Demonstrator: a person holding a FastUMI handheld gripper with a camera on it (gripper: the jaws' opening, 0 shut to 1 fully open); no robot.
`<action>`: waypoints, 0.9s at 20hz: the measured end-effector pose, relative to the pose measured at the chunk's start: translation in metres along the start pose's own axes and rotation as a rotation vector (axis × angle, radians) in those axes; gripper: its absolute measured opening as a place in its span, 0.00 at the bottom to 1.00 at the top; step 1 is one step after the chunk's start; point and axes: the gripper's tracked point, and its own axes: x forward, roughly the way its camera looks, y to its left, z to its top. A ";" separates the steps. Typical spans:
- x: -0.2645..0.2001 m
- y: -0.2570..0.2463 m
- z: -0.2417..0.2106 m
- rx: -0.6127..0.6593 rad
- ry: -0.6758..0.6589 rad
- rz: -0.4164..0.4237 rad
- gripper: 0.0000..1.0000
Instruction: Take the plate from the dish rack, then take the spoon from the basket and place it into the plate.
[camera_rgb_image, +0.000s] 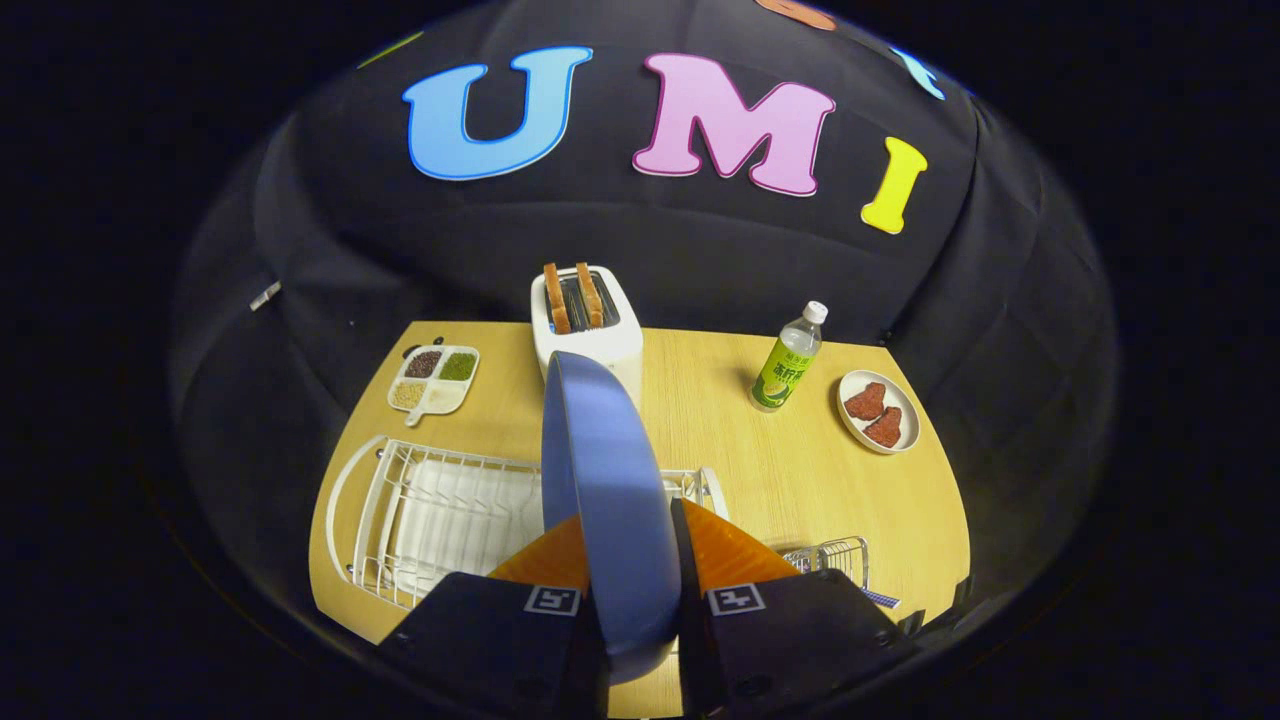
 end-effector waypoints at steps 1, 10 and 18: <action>-0.011 -0.006 0.002 0.007 -0.013 0.020 0.31; -0.087 -0.071 -0.054 0.097 0.047 0.175 0.31; -0.108 -0.113 -0.181 0.229 0.257 0.210 0.31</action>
